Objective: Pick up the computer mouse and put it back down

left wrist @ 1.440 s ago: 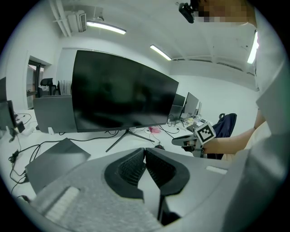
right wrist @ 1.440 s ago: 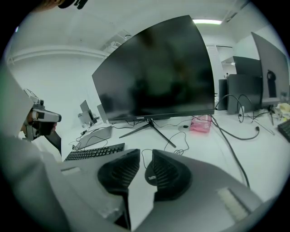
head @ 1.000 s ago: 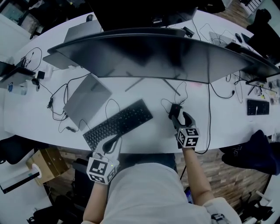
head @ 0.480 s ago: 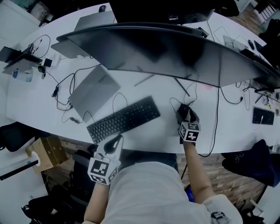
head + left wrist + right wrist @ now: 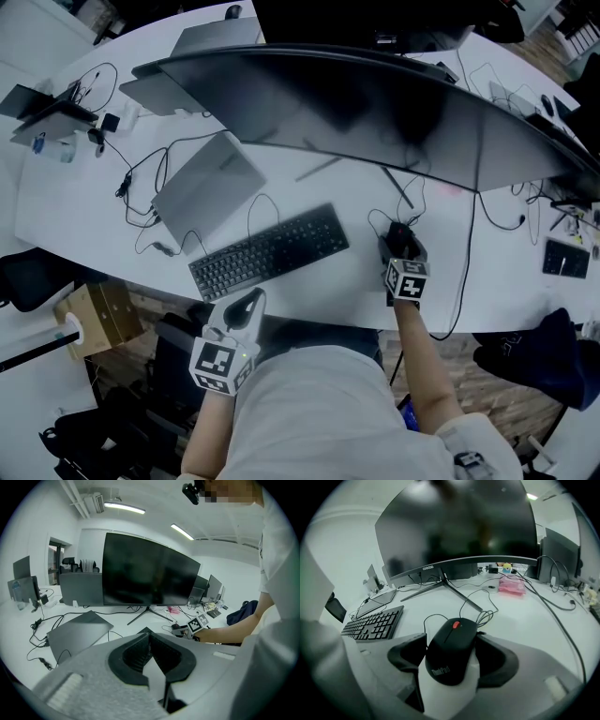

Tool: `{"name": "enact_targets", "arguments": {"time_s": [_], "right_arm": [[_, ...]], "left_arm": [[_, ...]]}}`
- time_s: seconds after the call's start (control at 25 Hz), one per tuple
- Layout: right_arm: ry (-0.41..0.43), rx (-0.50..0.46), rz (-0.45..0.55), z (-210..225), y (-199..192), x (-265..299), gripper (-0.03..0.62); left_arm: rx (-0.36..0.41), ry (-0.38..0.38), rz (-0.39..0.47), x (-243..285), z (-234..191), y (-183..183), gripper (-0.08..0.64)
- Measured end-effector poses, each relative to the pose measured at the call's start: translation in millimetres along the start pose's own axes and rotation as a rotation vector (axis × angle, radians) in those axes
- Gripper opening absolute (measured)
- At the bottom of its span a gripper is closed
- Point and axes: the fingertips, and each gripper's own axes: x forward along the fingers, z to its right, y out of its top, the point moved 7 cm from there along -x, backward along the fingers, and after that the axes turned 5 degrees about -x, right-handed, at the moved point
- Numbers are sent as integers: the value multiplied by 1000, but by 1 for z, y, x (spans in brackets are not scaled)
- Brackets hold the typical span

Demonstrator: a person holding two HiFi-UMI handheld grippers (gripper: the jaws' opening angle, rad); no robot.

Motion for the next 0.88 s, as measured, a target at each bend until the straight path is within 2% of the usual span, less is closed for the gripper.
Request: {"name": "enact_targets", "arguments": {"time_s": [0.16,0.4,0.88], "right_arm": [[-9,-7,-5,0,0,1,322],[-3,-1,-10,-1,1,-1,285],[33,-2,21,-3,15,-20,284]], "left_arm": [[-3,5,5,-1,-1,0,17],[-3,5,11,-2,-2,0,17],[9,-22,18,2,4,3,17]]}}
